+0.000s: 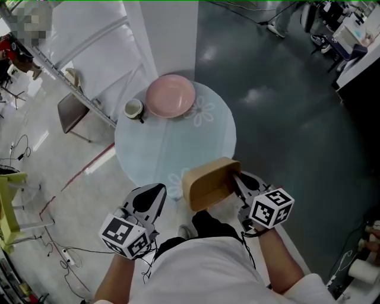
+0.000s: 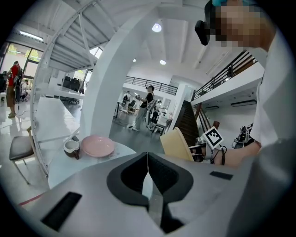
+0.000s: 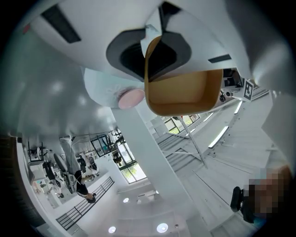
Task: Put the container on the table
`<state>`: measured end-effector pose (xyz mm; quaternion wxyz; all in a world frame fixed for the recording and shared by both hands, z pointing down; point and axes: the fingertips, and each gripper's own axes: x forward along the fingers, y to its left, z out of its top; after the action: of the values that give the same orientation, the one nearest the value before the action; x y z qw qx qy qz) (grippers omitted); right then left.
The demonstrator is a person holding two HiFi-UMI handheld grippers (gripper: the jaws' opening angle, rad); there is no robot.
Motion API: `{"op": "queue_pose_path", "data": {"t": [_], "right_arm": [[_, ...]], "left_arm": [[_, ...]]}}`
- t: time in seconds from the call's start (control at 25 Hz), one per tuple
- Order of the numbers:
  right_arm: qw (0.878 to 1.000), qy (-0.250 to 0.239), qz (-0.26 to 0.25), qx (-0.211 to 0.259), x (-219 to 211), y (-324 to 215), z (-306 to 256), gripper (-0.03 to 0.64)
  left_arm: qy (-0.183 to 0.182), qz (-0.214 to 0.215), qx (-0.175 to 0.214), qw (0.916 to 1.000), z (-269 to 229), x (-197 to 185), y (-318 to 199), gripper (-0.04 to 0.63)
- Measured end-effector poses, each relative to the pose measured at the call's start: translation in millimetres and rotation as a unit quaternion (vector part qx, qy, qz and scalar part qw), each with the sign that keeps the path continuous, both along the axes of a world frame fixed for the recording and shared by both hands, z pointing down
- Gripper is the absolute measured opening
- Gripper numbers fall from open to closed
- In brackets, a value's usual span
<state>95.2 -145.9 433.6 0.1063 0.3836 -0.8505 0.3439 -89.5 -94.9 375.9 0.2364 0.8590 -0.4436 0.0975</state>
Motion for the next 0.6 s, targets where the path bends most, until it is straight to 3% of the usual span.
{"op": "queue_pose_path", "data": {"t": [0.6], "right_arm": [[0.999,-0.005,-0.017,-0.035,32,-111,42,0.025]], "left_arm": [[-0.023,-0.025,-0.032,0.9989,26,30,-105,0.021]]}}
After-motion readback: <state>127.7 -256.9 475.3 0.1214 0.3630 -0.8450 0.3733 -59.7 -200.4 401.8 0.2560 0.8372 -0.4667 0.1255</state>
